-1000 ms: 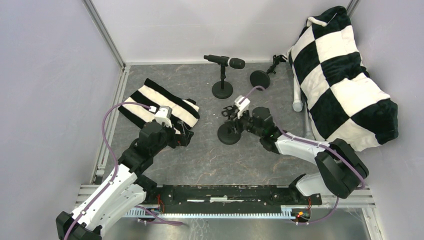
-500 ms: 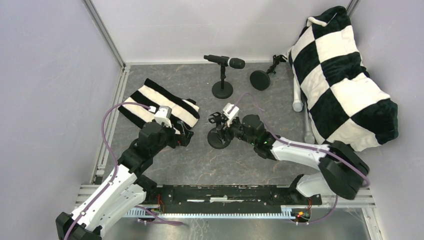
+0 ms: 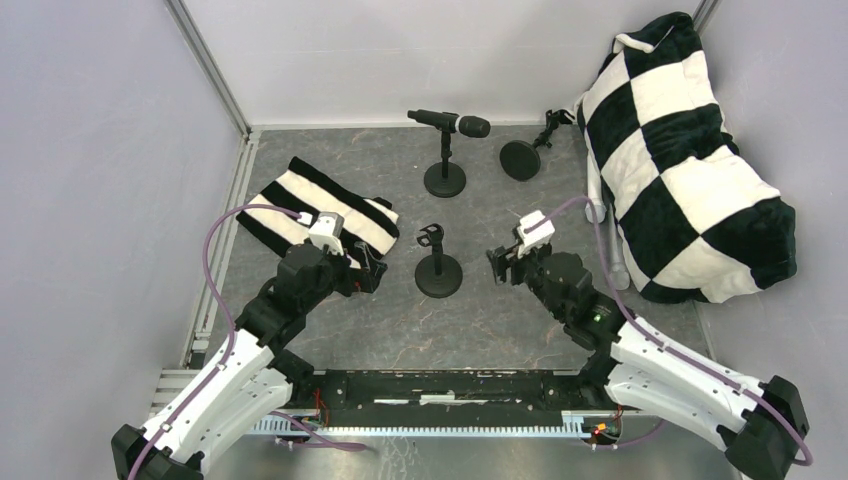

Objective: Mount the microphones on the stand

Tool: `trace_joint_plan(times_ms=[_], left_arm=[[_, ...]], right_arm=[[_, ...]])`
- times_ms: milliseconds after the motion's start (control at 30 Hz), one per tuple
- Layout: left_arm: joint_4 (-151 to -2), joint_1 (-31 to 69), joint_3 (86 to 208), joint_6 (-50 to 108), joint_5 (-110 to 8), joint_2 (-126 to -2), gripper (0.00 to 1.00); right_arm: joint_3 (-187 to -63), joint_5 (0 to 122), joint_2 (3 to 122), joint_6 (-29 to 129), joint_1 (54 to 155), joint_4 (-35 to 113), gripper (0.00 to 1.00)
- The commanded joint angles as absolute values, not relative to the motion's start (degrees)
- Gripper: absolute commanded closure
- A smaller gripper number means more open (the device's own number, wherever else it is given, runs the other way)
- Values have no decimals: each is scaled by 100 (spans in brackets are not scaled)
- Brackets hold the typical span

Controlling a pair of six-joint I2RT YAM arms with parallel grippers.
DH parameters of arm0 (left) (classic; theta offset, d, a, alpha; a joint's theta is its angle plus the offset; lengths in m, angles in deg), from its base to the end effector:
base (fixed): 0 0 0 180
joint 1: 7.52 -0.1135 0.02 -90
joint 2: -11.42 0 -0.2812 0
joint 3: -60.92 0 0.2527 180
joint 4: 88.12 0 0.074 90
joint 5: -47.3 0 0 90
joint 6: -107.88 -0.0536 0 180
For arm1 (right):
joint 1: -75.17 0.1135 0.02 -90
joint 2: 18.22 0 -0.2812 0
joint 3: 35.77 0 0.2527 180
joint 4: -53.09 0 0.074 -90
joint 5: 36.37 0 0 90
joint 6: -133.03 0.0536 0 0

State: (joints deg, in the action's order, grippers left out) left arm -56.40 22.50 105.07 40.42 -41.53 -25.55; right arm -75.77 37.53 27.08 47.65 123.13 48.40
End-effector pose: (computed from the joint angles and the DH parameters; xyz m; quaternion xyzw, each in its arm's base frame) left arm 0.1409 -0.0802 0.2612 0.0494 0.8398 -0.2317 0.4886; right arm 0.1432 0.1367 0.2683 -0.1964 0.7381 0.1858 0.6182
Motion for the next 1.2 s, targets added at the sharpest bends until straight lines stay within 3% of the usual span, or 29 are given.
trace_joint_plan(times_ms=[0, 433, 700, 1167], left_arm=[[-5647, 2263, 10610, 3818, -4243, -2547, 0], [-5613, 2298, 10638, 3794, -4198, -2590, 0], [-5572, 2298, 10649, 3777, -4089, -2494, 0], [-5542, 2298, 10674, 3730, -4153, -2558, 0]], right_arm=[[-8332, 2401, 3041, 4946, 11695, 3398, 26], [-9888, 3767, 5575, 5196, 8294, 3508, 22], [-10614, 4440, 6945, 4963, 7334, 3894, 21], [-11709, 4387, 8569, 4569, 7006, 4012, 21]])
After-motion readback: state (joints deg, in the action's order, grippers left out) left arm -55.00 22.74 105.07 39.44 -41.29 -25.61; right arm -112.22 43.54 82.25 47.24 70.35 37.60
